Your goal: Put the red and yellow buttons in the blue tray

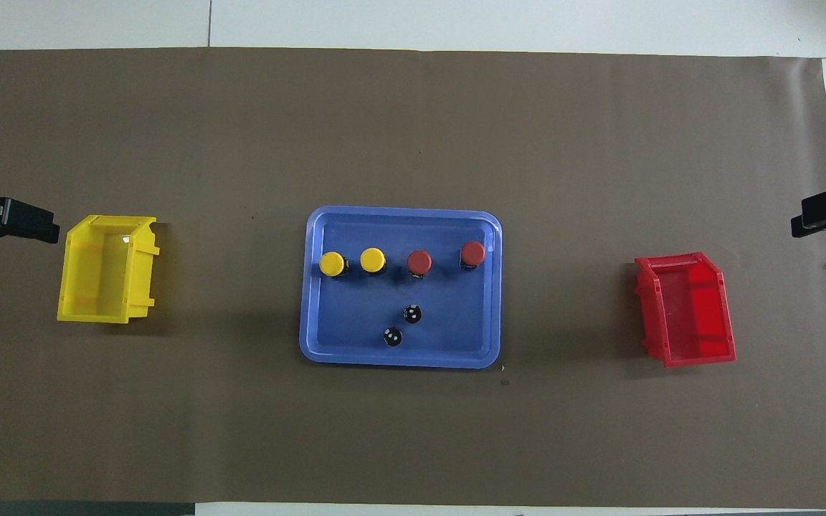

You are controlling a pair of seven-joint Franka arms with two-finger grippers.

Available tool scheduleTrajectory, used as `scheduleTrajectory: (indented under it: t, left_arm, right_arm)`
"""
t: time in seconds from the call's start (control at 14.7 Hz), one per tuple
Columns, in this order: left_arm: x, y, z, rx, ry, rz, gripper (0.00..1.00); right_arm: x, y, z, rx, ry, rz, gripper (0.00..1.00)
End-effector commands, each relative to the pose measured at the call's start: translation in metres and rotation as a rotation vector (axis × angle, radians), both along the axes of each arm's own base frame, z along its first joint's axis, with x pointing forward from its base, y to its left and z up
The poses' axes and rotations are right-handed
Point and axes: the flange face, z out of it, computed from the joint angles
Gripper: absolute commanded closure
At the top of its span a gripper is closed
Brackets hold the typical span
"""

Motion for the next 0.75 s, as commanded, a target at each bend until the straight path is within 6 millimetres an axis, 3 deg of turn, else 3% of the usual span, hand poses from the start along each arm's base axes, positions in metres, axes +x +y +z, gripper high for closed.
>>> scheduleTrajectory:
  t: [0.0, 0.41, 0.54, 0.68]
  left_arm:
    - [0.001, -0.009, 0.014, -0.024, -0.026, -0.019, 0.00]
    - [0.010, -0.007, 0.019, -0.033, -0.049, -0.017, 0.00]
    - [0.022, -0.009, 0.014, -0.030, -0.034, -0.020, 0.00]
    - [0.021, -0.012, 0.012, -0.030, -0.025, -0.026, 0.00]
  right_arm:
    - [-0.006, 0.000, 0.000, 0.001, -0.008, 0.016, 0.00]
    - [-0.006, 0.000, 0.000, 0.001, -0.008, 0.016, 0.00]
    - [-0.006, -0.001, 0.000, 0.001, -0.008, 0.014, 0.00]
    - [-0.006, 0.000, 0.000, 0.001, -0.008, 0.016, 0.00]
